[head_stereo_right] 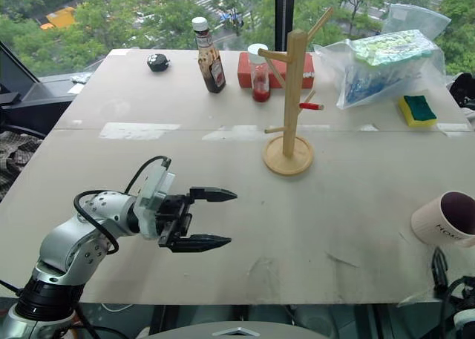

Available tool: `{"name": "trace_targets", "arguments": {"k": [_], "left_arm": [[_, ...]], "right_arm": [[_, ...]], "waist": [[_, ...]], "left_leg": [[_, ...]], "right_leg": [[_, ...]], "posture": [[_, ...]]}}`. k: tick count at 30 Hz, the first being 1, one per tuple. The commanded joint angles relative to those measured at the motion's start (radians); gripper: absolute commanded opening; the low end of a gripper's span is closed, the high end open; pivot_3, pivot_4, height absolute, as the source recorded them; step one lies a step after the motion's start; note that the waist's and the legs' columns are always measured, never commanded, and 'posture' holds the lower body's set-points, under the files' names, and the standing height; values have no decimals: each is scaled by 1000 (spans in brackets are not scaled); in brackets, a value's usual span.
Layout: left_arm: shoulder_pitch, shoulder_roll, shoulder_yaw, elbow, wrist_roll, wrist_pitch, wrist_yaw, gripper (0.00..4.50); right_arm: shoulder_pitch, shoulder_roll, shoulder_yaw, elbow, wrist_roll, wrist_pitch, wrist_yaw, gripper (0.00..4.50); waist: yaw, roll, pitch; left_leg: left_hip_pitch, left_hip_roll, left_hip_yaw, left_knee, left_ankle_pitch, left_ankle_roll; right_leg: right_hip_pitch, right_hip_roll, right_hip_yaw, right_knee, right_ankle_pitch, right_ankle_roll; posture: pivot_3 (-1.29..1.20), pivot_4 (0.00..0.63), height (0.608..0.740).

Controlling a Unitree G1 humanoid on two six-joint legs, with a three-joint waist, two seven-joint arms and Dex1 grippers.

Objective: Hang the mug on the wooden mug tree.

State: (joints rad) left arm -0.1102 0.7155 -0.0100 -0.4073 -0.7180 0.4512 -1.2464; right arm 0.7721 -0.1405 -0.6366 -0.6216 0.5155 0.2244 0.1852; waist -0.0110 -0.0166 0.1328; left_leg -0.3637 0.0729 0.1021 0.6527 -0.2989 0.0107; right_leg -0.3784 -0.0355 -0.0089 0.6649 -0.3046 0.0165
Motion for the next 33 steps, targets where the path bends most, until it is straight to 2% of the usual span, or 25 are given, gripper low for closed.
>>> {"name": "trace_targets", "arguments": {"k": [1, 9, 12, 14, 15, 16, 23, 33], "left_arm": [[-10, -6, 4, -8, 6, -30, -8, 4453], [-3, -16, 9, -22, 14, -39, 21, 4453], [-10, -18, 8, -42, 7, -24, 47, 4500], [-6, -15, 9, -49, 4, -21, 53, 4500], [-3, -14, 9, -52, 4, -21, 57, 4500], [0, -12, 11, -54, 4, -22, 57, 4500], [-5, -1, 18, -83, -14, 5, 83, 4500], [-33, 3, 23, -101, -30, 40, 110, 4500]], "right_arm": [[-27, -15, -52, -26, 42, 57, -66, 4500], [-83, -41, -59, -53, 47, 143, -143, 4500], [-98, -57, -80, -33, 50, 161, -154, 3744], [-100, -64, -90, -17, 54, 164, -143, 2829], [-101, -68, -95, -8, 55, 166, -139, 2229], [-103, -72, -99, 2, 52, 166, -136, 1911], [-148, -89, -90, 68, 41, 152, -113, 1911], [-298, -161, -81, 294, -19, 112, -66, 1911]], "waist": [[0, 0, 0], [-1, 0, 0], [-1, 0, 0], [0, 0, 0], [0, 0, 0], [0, 0, 0], [-1, 0, 0], [-1, 0, 0]], "left_leg": [[0, 0, 0, 0, 0, 0], [0, 0, 0, 0, 0, 0], [0, 0, 0, 0, 0, 0], [0, 0, 0, 0, 0, 0], [0, 0, 0, 0, 0, 0], [0, 0, 0, 0, 0, 0], [0, 0, 1, 0, 0, 0], [0, -1, 1, 0, 0, 0]], "right_leg": [[0, 0, 0, 0, 0, 0], [0, 0, 0, 0, 0, 0], [0, 0, 1, 0, 0, 1], [0, 1, 1, 0, 0, 1], [0, 1, 1, 0, 0, 1], [0, 2, 1, 0, 0, 1], [0, 2, 1, 0, 0, 1], [0, 3, 1, 0, 0, 1]], "posture": [[0, 150, 740], [0, 150, 740], [0, 150, 740], [0, 150, 740], [0, 150, 740], [0, 150, 740], [0, 150, 740], [0, 150, 740]]}}
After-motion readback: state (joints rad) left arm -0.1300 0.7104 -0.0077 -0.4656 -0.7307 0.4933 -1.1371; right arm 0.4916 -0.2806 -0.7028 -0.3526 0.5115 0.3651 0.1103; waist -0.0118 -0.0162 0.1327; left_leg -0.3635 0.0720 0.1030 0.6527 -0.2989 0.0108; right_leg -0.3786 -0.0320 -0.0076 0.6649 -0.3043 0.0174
